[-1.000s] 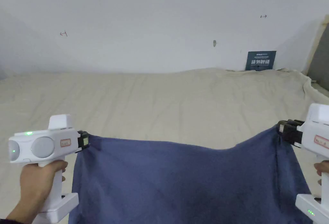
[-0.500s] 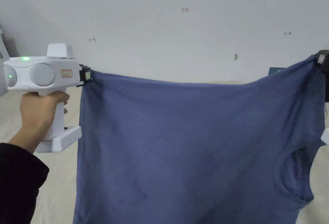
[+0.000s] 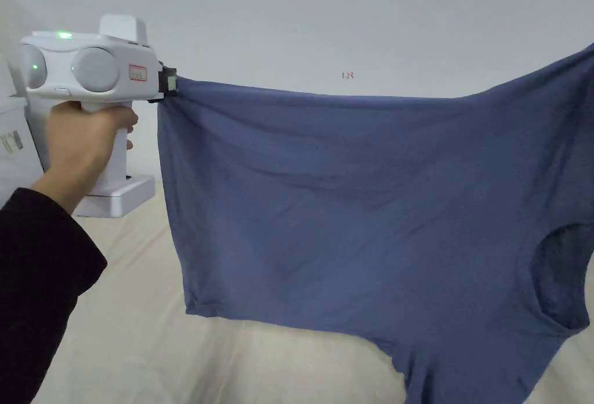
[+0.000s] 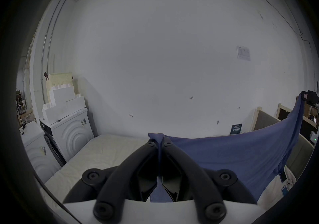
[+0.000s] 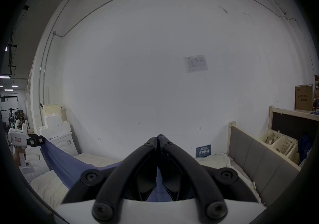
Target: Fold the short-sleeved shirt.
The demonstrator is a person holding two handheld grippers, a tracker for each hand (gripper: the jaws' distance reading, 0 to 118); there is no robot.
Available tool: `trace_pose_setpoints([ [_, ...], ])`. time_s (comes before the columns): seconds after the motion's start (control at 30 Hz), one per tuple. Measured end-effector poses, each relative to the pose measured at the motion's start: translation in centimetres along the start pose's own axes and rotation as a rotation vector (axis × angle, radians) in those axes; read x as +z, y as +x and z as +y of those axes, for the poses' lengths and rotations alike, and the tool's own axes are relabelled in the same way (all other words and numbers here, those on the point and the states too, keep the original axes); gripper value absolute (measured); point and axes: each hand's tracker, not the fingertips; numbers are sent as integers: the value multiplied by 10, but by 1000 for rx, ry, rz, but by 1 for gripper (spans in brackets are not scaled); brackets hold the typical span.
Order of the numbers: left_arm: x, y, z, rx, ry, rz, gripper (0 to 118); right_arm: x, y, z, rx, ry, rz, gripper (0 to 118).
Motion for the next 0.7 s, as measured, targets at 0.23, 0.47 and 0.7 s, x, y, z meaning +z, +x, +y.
trace_pose_setpoints([
  [0.23,-37,6,-32,-19,-54,6,0,-29,11,-36,26,-39,0,0],
  [0.47,-90,21,-134,-48,-215,17,0,-57,22,-140,4,-213,-28,0],
  [0.7,-105,23,-234,5,-355,15,0,-54,30,-233,-32,-352,-38,0],
])
